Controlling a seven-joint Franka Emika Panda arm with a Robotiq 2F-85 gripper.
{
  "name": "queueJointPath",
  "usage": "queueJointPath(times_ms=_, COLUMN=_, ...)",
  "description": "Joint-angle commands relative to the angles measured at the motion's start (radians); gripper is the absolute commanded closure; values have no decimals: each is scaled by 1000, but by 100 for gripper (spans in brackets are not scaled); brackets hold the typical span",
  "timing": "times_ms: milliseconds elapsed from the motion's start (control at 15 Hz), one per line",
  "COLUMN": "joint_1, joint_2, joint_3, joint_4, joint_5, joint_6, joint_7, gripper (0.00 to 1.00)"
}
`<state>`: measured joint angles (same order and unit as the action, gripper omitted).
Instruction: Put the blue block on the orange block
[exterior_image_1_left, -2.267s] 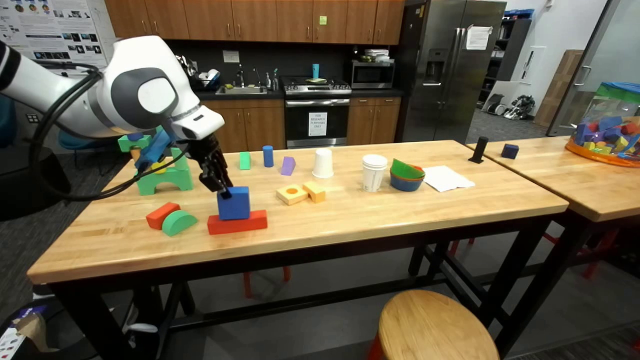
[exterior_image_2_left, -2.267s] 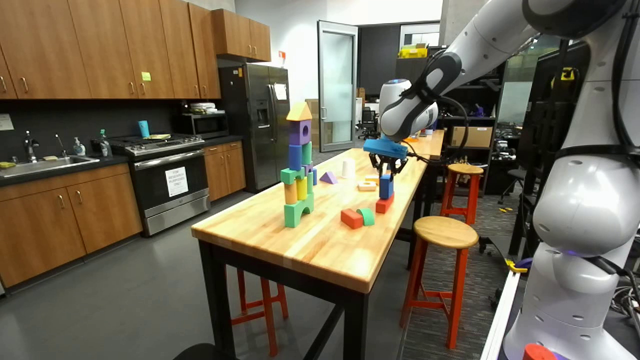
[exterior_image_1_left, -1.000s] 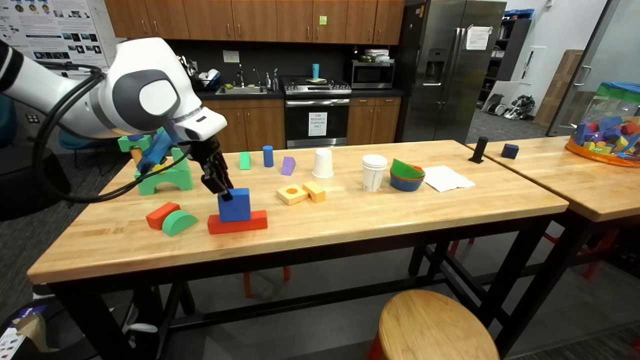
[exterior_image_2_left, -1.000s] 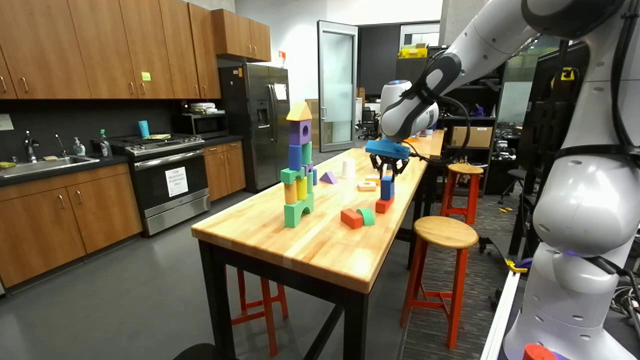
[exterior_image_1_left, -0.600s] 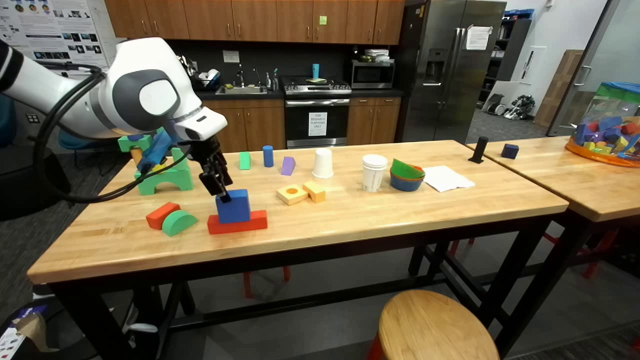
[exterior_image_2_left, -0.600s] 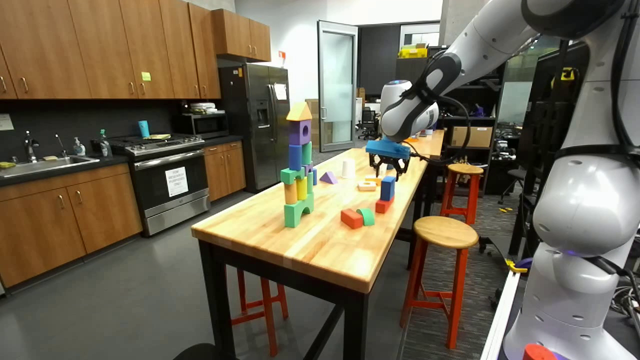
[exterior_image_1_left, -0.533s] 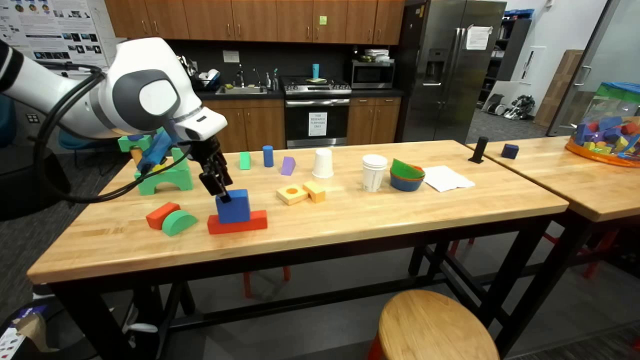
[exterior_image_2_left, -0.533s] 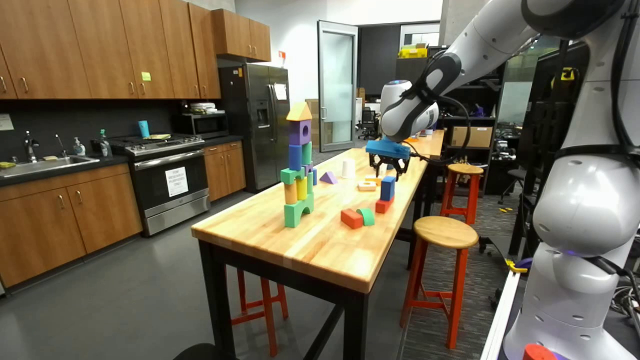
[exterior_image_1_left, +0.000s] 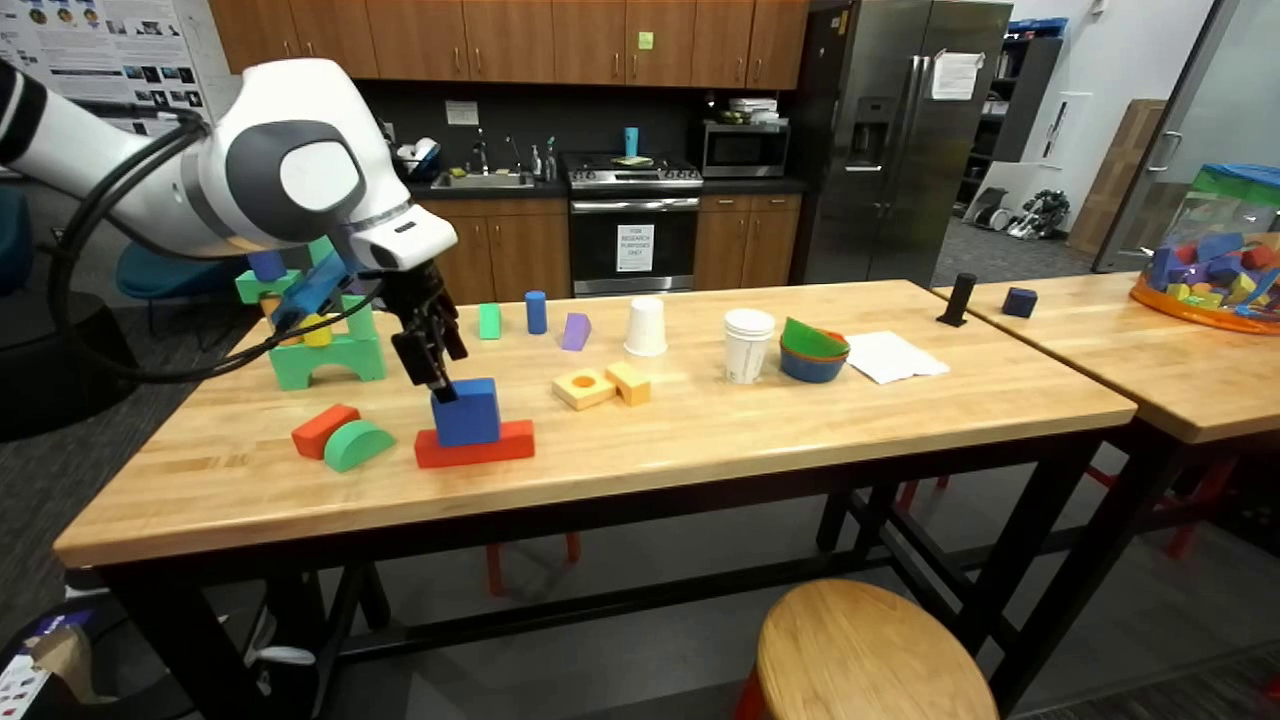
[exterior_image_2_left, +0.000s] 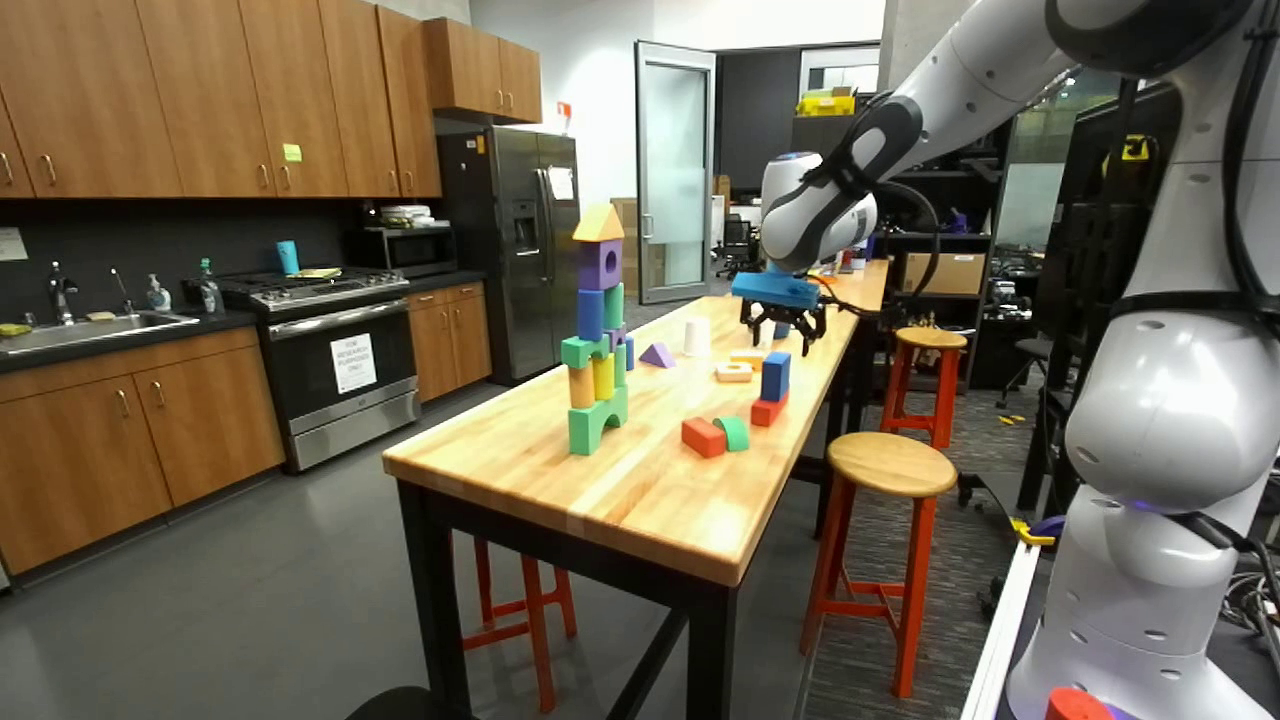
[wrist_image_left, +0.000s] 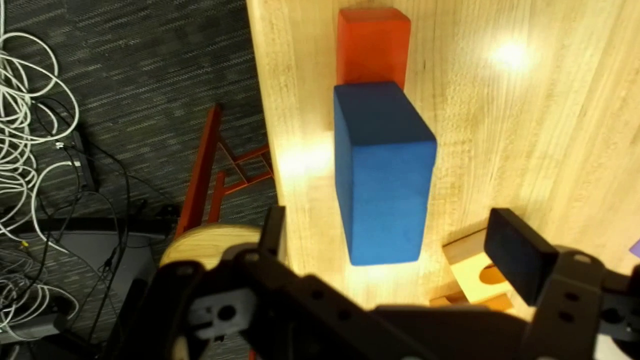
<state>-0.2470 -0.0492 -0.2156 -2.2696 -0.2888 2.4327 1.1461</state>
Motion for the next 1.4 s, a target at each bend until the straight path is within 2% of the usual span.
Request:
queueJointPath(times_ms=0, joint_1=-7, joint_2=-70, joint_3=-3, joint_4=28, joint_5=17, joint_6=-84, joint_7=-42, gripper=0)
queueJointPath(times_ms=133, joint_1=-7, joint_2=-112, joint_3=-6, joint_4=33, joint_5=56, joint_6=-92, joint_7=-128, gripper=0)
queueJointPath(times_ms=200, joint_1=-2, joint_2=-141, joint_3=-11, joint_4=19, joint_5=96, joint_6=-73, joint_7=-239, gripper=0)
queueJointPath(times_ms=600, joint_1=-2, joint_2=-287, joint_3=-30, joint_4=-44, joint_5=237, joint_6=-59, joint_7=-687, gripper=0)
queueJointPath(times_ms=667, joint_1=-36, joint_2=-228, joint_3=2, joint_4=-3, joint_5=206, joint_6=-65, joint_7=-585, gripper=0)
queueJointPath(times_ms=1000, joint_1=-46, joint_2=-230, joint_3=9, joint_4=-8, joint_5=214, joint_6=-64, joint_7=-600, gripper=0)
queueJointPath(times_ms=1067, joint_1=-49, joint_2=-233, joint_3=17, joint_4=-12, joint_5=181, joint_6=-58, joint_7=-610, gripper=0)
queueJointPath(times_ms=1333, joint_1=5, joint_2=-268, joint_3=-3, joint_4=-18, joint_5=252, joint_6=-139, joint_7=-886, gripper=0)
